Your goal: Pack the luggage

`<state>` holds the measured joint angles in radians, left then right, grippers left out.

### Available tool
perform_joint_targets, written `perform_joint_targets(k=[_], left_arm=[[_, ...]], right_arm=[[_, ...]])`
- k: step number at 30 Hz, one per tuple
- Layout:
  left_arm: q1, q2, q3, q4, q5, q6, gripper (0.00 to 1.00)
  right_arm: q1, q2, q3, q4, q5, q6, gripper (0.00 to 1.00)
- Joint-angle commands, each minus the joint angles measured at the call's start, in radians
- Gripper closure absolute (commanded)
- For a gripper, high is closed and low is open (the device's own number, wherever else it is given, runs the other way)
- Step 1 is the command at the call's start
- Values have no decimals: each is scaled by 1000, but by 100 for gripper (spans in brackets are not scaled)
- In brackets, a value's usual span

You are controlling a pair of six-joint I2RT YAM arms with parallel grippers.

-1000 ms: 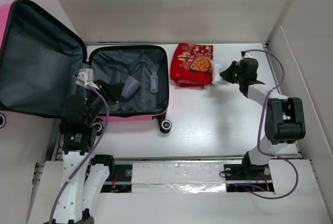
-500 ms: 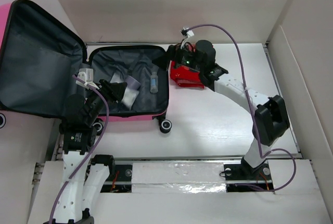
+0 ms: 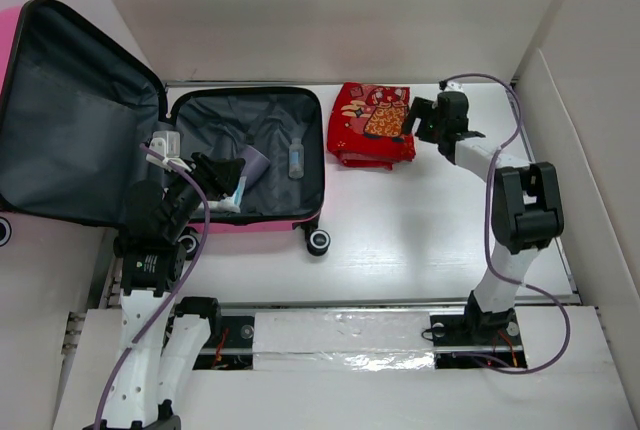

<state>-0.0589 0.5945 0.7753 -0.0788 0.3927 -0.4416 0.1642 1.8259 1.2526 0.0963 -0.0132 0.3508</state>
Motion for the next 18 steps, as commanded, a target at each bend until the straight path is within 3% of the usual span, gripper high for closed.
perform_joint_targets(k=[1,5,12,18], left_arm=[[2,2,5,65,25,3,54],[2,8,10,62,15,4,54],[11,2,10,66,20,3,54],[11,-13,10,73,15,1,54]], right_arm=[[-38,79,54,-76,-52,-42,13],[-38,200,146,-173,-154,-73,13],[-60,255,223,-231,-255,-84,17],[-69,312,234,-259,-407,-111,30]])
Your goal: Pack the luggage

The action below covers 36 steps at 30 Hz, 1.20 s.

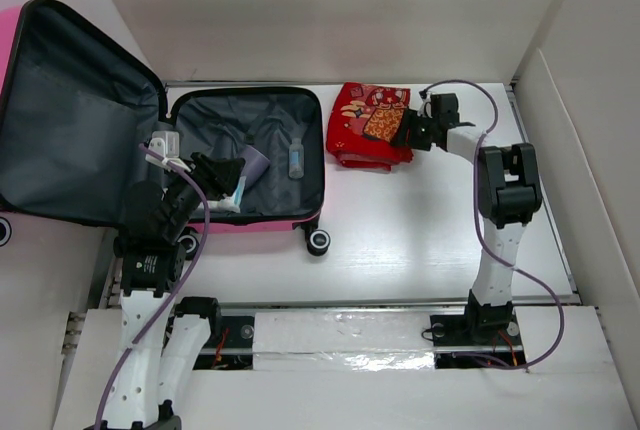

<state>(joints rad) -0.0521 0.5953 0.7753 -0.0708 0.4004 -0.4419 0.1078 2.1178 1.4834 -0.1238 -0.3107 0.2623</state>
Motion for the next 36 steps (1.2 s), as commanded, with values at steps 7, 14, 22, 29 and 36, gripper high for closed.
perform_joint_targets(k=[7,14,22,29,36], left_arm=[[-17,-8,-2,132,84,3,59],[-17,43,59,196,227,-24,100],[-28,181,91,420,350,-212,100],[-803,545,321,185,-349,1,100],[-872,954,685,98,-474,25,42]], right_arm=[[-86,-60,-113,45,-144,30,100],[-212,-232,-175,-12,77,-34,100],[-296,-427,-342,9,125,-86,100],[-319,-568,-495,30,180,-90,98],[-367,-711,-529,61,171,-46,12]])
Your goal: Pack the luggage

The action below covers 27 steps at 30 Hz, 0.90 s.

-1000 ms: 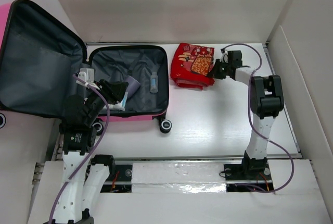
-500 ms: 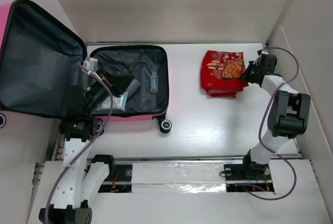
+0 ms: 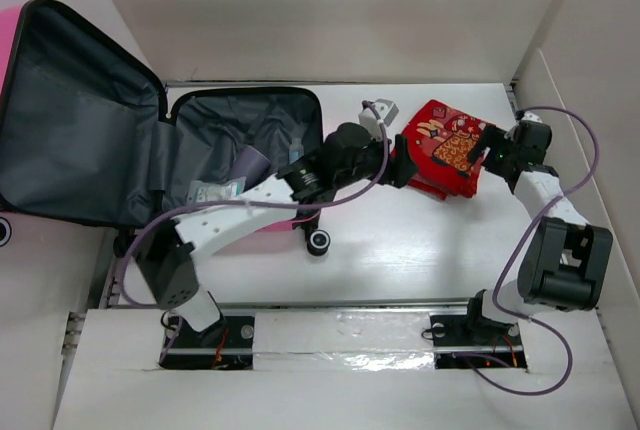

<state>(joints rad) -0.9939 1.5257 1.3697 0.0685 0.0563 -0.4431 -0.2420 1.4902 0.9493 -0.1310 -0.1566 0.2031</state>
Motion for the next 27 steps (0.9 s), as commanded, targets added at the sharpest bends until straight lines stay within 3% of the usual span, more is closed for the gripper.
perform_joint_targets(k=[1,6,9,10,11,18,23,27], left_arm=[[84,78,110,-32,-128,29,39],[144,333,383,-128,-69,50,34],[173,532,573,-214,-62,79,33],[190,621,615,-248,-62,81,33],[202,664,658,-262,-61,80,33],[293,932,891,-239,148,-3,31],[281,1002,890,-191,220,-13,32],[270,1018,815,-150,258,-25,41]], right_arm=[[-17,-100,0,77,17,28,12],[-26,-149,-99,214,-130,105,19],[-26,-252,-182,318,-248,160,43],[-26,-283,-196,327,-259,183,61],[-26,-342,-208,336,-282,188,63],[23,-491,-248,335,-340,193,58],[60,-493,-242,341,-336,183,55],[78,-473,-241,347,-330,182,54]])
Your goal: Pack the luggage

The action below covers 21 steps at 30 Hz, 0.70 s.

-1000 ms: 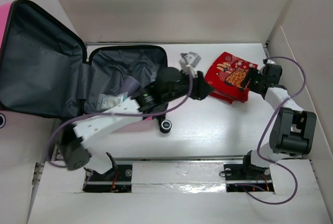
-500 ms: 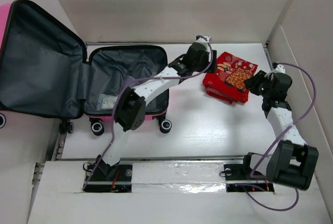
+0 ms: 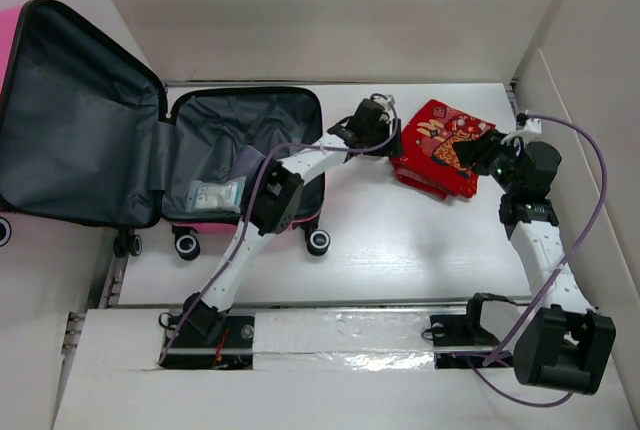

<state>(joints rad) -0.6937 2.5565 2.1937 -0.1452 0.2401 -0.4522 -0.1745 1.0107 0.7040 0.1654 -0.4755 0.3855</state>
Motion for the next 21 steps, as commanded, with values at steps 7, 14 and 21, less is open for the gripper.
perform_joint_targets(k=[7,14,21], left_arm=[[-70,-93,-235,240,108,-59,83],[-110,-367,-679,472,-36,-129,100],[-230,-593,-992,550,-160,-172,34]], right_arm=[[20,55,6,54,69,-13,53],[-16,140,58,0,97,-57,46],[-7,200,84,-4,31,-65,38]])
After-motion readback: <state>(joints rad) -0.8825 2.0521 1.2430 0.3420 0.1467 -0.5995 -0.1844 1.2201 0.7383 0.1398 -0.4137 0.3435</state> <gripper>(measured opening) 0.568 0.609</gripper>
